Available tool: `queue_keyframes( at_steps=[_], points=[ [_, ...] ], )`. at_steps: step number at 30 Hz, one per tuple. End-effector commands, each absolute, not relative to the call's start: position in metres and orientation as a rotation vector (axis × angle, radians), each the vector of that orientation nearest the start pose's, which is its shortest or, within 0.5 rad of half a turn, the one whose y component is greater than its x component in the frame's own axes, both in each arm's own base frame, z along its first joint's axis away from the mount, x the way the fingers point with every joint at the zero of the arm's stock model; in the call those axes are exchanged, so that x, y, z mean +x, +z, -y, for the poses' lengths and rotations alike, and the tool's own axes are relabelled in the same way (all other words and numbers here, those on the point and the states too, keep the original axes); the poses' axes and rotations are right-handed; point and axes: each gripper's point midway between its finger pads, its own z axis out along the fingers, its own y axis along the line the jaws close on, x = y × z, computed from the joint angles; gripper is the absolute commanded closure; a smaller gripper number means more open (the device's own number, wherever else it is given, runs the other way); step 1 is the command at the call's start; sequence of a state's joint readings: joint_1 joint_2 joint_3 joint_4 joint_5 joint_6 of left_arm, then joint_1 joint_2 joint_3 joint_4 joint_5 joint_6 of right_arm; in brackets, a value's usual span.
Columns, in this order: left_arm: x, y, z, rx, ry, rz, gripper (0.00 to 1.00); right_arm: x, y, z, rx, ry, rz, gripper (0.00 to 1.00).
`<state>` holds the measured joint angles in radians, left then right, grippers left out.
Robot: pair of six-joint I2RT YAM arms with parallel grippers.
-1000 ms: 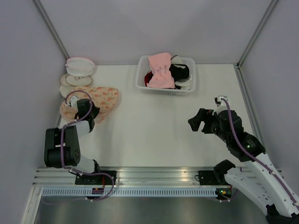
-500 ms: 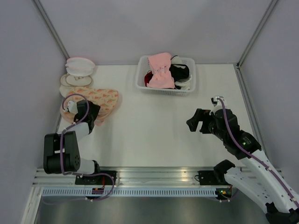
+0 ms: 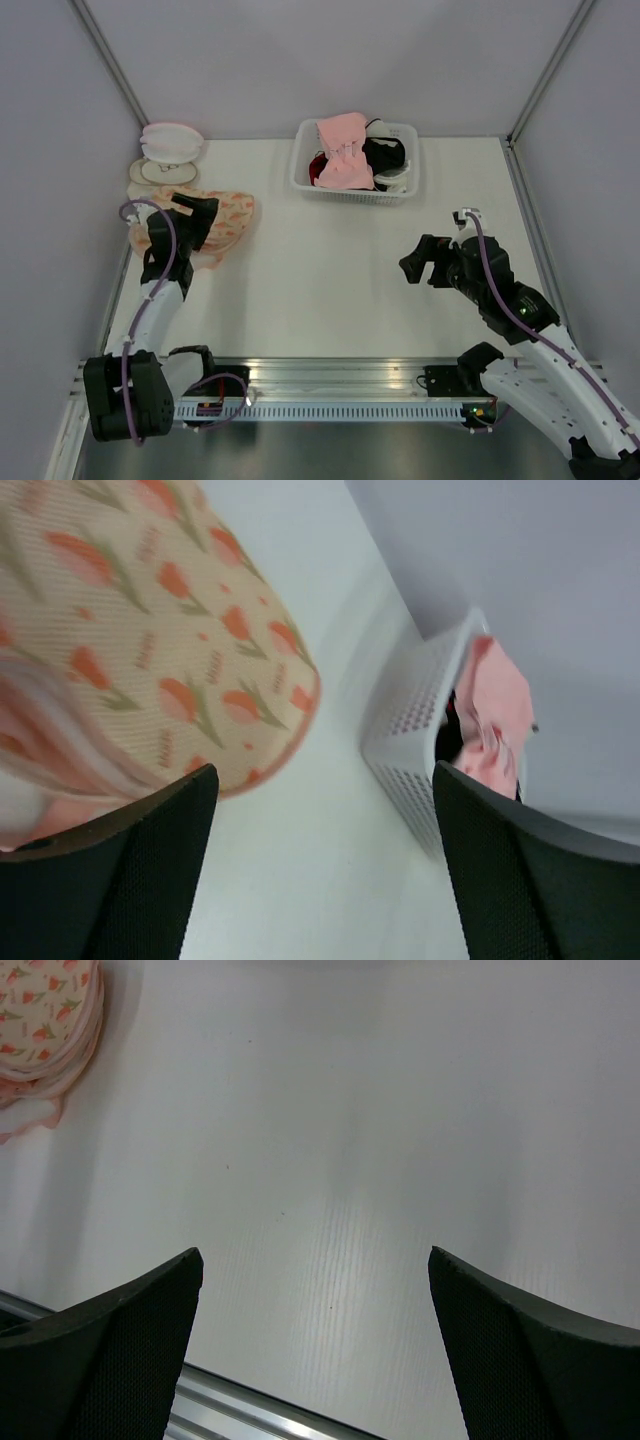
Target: Unzip the laundry bag and remove the bra
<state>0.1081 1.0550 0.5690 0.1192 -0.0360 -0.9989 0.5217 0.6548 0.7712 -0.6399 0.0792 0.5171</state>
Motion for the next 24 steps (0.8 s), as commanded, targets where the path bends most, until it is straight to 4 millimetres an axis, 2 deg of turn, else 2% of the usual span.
queue_keyframes(
  at_steps=[1, 3, 4, 5, 6, 7, 10, 12, 13, 14, 15, 17, 18, 20, 21, 24],
  points=[
    [0.355, 0.18, 0.07, -0.687, -0.898, -1.826, 0.12, 0.213, 0.208, -0.129, 0.059, 0.555, -2.103, 0.02],
    [0.352, 0.183, 0.099, -0.541, -0.996, -1.863, 0.25, 0.212, 0.203, -0.129, 0.066, 0.559, -2.107, 0.02],
    [0.354, 0.174, 0.114, -0.499, -1.025, -1.909, 0.46, 0.211, 0.202, -0.13, 0.069, 0.567, -2.107, 0.02],
    [0.353, 0.167, 0.126, -0.445, -1.028, -1.955, 0.59, 0.21, 0.199, -0.129, 0.07, 0.567, -2.109, 0.02],
    [0.356, 0.162, 0.13, -0.431, -1.024, -1.983, 0.9, 0.21, 0.199, -0.129, 0.072, 0.571, -2.106, 0.03],
    [0.366, 0.15, 0.134, -0.424, -1.017, -2.027, 0.98, 0.209, 0.199, -0.129, 0.075, 0.575, -2.104, 0.06],
    [0.38, 0.126, 0.144, -0.399, -1.001, -2.107, 0.98, 0.207, 0.201, -0.126, 0.079, 0.565, -2.091, 0.09],
    [0.383, 0.11, 0.153, -0.378, -0.988, -2.182, 0.98, 0.207, 0.203, -0.124, 0.079, 0.556, -2.088, 0.08],
    [0.394, 0.116, 0.157, -0.332, -0.972, -2.181, 0.98, 0.207, 0.203, -0.122, 0.081, 0.548, -2.087, 0.08],
    [0.396, 0.097, 0.161, -0.342, -0.947, -2.238, 0.98, 0.207, 0.203, -0.123, 0.082, 0.548, -2.089, 0.08],
    [0.397, 0.081, 0.152, -0.403, -0.863, -2.29, 0.98, 0.208, 0.202, -0.123, 0.079, 0.546, -2.09, 0.07],
    [0.406, 0.07, 0.141, -0.459, -0.768, -2.31, 0.98, 0.208, 0.203, -0.122, 0.079, 0.538, -2.097, 0.07],
    [0.41, 0.057, 0.128, -0.511, -0.664, -2.327, 0.98, 0.207, 0.202, -0.122, 0.072, 0.533, -2.103, 0.07],
    [0.406, 0.038, 0.114, -0.574, -0.537, -2.41, 0.98, 0.207, 0.202, -0.121, 0.071, 0.529, -2.102, 0.07],
    [0.412, 0.036, 0.103, -0.607, -0.454, -2.402, 0.98, 0.208, 0.202, -0.12, 0.072, 0.521, -2.1, 0.07],
    [0.407, 0.026, 0.088, -0.684, -0.355, -2.428, 0.98, 0.208, 0.203, -0.119, 0.07, 0.516, -2.099, 0.06]
  ],
)
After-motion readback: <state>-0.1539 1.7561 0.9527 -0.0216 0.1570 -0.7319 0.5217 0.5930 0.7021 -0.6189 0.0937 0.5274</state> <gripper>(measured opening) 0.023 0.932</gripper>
